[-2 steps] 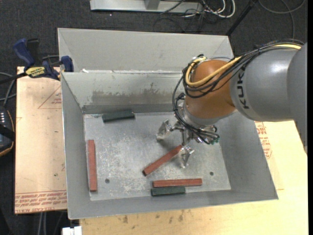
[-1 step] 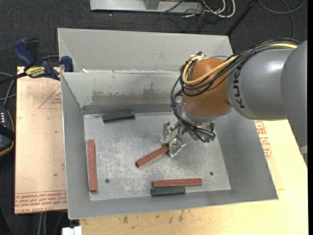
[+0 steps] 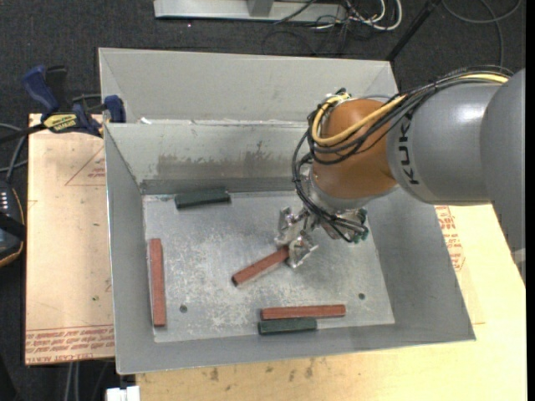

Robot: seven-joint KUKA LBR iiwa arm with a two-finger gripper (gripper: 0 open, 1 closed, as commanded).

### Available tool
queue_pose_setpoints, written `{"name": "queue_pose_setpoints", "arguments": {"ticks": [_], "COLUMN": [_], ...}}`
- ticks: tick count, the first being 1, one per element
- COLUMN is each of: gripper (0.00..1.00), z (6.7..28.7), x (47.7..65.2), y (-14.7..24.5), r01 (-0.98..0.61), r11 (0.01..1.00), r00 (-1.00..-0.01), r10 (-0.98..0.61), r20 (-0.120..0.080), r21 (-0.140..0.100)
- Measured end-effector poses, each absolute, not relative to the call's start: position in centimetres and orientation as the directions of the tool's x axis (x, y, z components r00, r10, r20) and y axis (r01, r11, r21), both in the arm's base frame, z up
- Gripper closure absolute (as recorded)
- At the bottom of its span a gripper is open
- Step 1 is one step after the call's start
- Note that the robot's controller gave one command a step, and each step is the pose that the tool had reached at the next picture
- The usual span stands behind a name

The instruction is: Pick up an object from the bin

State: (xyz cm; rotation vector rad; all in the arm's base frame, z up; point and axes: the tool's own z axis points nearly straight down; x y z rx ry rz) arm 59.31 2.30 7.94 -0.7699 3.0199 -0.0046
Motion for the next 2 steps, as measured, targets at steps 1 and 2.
{"name": "queue_pose_setpoints", "arguments": {"ticks": [1, 2], "gripper": [1.00, 1.00], "z": [8.2, 9.8], "x": [59.2, 58.9], "y": [2.3, 2.3], "r01": [-0.479, -0.478], "r11": [0.878, 0.878], "r00": [-0.878, -0.878], "r10": [-0.479, -0.478], "r20": [-0.020, -0.003], "r21": [-0.007, 0.001]}}
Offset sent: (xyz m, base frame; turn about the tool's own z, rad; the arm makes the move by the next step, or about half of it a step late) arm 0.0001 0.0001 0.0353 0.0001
